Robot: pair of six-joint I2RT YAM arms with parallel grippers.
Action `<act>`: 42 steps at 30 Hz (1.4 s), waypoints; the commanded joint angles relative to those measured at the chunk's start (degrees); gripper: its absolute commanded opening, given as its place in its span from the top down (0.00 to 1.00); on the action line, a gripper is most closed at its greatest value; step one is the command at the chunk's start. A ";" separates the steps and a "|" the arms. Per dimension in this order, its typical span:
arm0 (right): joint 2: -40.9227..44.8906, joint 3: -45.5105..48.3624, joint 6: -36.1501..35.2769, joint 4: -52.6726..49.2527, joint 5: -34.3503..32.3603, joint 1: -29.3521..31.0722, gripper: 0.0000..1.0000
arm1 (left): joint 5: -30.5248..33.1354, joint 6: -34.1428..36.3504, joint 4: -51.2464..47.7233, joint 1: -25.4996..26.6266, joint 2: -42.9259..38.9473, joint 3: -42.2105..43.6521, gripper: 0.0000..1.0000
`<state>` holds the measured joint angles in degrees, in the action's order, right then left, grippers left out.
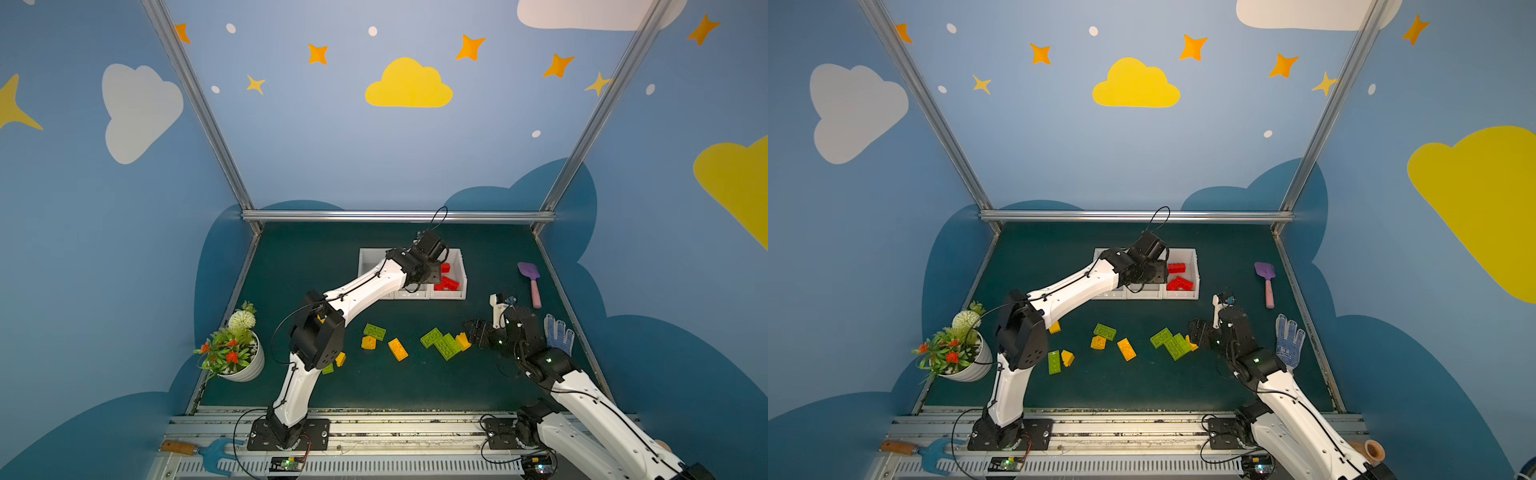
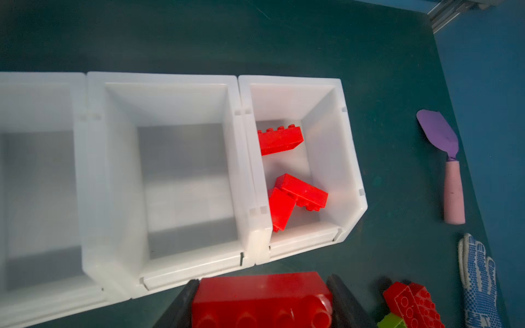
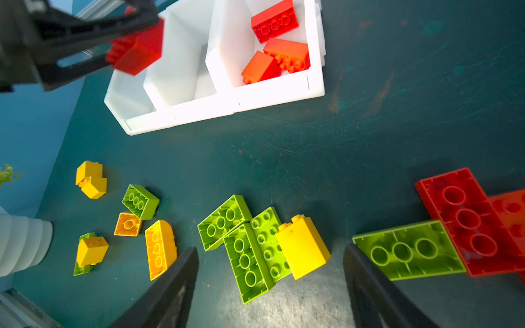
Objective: Sort the legos into containers by color
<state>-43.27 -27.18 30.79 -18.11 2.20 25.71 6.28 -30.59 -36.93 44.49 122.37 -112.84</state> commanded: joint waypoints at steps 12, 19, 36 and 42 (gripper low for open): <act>2.72 2.07 -0.20 -3.17 1.67 0.30 0.22 | -6.14 4.62 -12.53 -0.76 22.57 -33.76 0.47; 2.69 2.31 0.72 -3.29 1.62 0.37 0.20 | -6.86 4.52 -10.46 -1.37 24.02 -33.87 0.38; -2.02 -1.87 2.16 -8.39 -4.73 -2.96 0.19 | -7.10 1.65 -5.10 -1.23 6.74 -16.42 0.13; -6.66 -3.09 3.37 -9.06 -4.41 -10.39 0.17 | -6.67 -1.08 8.76 -1.04 -12.32 11.93 0.11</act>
<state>-48.73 -28.58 32.91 -25.26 -1.06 17.82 -0.82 -29.85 -35.79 43.29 115.50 -107.74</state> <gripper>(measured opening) 0.823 0.887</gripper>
